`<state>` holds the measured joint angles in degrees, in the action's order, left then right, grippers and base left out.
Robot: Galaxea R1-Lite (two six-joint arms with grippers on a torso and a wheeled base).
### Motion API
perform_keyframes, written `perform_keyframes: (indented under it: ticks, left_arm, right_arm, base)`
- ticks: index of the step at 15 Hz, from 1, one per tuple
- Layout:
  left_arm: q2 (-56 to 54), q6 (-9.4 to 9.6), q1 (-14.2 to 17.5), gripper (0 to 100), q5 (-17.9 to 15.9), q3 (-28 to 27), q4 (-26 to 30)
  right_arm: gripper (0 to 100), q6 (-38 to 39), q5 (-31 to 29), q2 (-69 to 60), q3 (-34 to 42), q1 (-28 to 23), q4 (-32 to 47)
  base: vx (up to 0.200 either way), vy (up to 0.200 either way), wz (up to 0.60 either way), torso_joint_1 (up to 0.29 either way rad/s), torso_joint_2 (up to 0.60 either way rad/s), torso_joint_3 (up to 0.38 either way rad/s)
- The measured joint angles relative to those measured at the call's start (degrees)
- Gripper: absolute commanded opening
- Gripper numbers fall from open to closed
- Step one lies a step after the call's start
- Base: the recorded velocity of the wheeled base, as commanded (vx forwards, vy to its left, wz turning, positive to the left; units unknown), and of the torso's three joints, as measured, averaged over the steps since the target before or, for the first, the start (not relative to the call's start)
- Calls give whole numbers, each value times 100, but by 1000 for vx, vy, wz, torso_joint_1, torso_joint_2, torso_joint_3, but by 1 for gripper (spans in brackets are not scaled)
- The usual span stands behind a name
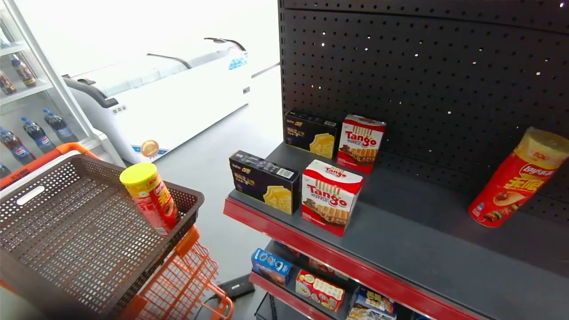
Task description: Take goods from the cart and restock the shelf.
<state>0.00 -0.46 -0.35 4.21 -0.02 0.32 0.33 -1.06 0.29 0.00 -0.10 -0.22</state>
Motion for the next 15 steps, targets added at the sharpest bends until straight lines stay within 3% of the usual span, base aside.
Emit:
perform_keyframes:
  ticks: [4, 7, 9, 13, 15]
  left_arm:
    - [157, 254, -38, 100, 110, -529, 349]
    - [1080, 166, -116, 100, 112, -1100, 452]
    - [2081, 76, -127, 100, 85, -1441, 0]
    - [4322, 57, 305, 100, -265, -1930, -1123]
    - [5341, 65, 453, 100, -343, -2026, -2035]
  right_arm:
    - [100, 0, 0, 0, 0, 2, -2]
    - [100, 2, 0, 0, 0, 2, -2]
    - [100, 2, 0, 0, 0, 2, -2]
    - [100, 2, 0, 0, 0, 2, -2]
    - [100, 0, 2, 0, 0, 5, 0]
  base:
    - [0, 0, 0, 0, 0, 0]
    - [0, 0, 0, 0, 0, 0]
    - [0, 0, 0, 0, 0, 0]
    - [0, 0, 0, 0, 0, 0]
    - [0, 0, 0, 0, 0, 0]
